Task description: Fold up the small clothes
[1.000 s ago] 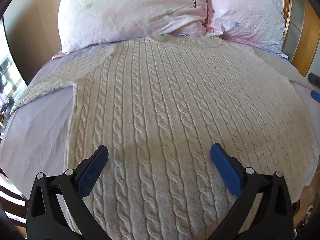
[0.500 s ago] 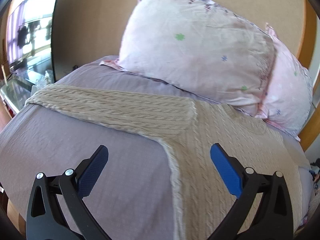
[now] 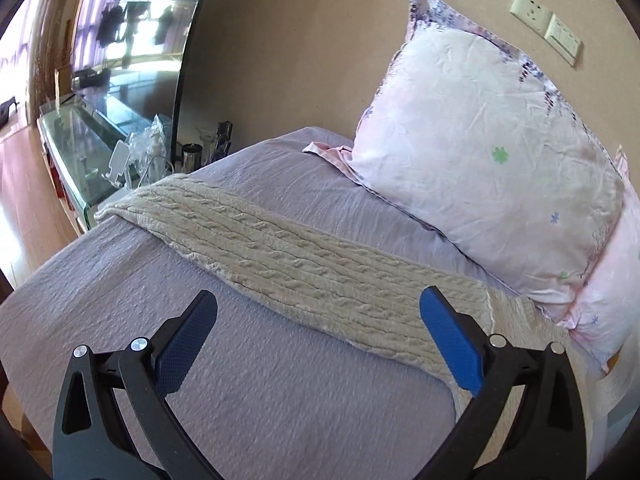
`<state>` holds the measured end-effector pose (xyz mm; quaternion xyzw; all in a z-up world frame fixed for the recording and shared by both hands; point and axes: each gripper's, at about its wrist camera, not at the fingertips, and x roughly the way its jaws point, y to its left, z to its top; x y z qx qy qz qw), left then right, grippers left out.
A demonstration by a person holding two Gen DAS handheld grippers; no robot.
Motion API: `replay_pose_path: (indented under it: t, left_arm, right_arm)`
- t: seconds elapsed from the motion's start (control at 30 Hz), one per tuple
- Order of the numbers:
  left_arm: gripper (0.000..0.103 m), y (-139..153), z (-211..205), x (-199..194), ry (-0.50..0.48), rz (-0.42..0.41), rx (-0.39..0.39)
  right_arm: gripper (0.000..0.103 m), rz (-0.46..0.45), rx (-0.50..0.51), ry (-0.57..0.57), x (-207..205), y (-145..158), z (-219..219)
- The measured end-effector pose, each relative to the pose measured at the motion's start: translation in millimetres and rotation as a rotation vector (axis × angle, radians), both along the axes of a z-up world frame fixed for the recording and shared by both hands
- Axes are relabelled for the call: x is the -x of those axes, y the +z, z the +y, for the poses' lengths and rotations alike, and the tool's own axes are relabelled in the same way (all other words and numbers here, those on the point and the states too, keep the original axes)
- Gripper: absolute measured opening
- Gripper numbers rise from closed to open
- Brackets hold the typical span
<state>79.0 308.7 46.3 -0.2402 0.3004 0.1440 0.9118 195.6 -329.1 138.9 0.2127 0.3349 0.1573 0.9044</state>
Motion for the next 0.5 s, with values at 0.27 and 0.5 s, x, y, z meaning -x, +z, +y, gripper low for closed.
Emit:
replay_pose_path:
  t: [0.27, 0.5]
  left_arm:
    - [0.082, -33.8, 59.8, -4.5, 0.129, -0.025, 0.319]
    - [0.057, -45.7, 109.9, -1.9, 0.262, -0.084, 0.481]
  right_arm:
    - [0.076, -0.017, 0.020, 0.215, 23.2, -12.2, 86.6]
    - [0.079, 0.001, 0.012, 0.100, 32.4, -13.4, 26.7]
